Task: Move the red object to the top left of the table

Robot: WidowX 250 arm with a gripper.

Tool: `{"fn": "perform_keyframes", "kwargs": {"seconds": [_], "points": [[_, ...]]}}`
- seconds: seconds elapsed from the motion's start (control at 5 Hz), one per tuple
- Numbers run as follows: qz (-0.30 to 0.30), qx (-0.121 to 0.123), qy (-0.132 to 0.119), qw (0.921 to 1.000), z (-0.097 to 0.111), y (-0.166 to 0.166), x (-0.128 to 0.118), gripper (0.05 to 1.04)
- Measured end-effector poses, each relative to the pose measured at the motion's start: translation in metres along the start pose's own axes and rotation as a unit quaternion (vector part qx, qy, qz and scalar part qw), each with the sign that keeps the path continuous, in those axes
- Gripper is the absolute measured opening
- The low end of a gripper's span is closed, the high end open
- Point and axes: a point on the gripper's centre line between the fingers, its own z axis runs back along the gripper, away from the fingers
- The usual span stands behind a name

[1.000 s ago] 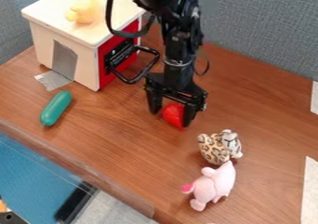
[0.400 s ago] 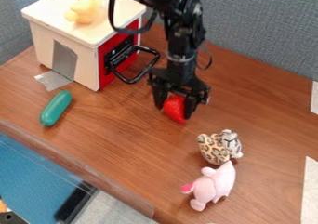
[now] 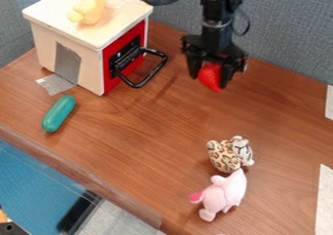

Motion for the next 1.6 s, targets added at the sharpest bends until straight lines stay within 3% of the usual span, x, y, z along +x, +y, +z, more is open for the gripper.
{"fn": "perform_keyframes", "kwargs": {"seconds": [0.2,0.6,0.8,1.0,1.2,1.4,1.6], "points": [[-0.003,-0.006,-0.001,1.0000,-0.020,-0.009,0.033,0.772],[-0.017,0.005,0.013,0.9998,-0.058,-0.016,0.058,0.772],[-0.020,0.009,0.014,0.9997,-0.059,-0.018,0.058,0.842],[-0.027,0.014,0.020,0.9993,-0.059,-0.019,0.055,1.012],[-0.025,0.006,0.016,0.9995,-0.038,-0.022,0.053,1.008],[-0.030,-0.012,-0.024,0.9992,0.021,-0.030,0.059,1.001],[-0.029,0.007,-0.004,0.9995,0.037,-0.023,0.043,1.001]]}}
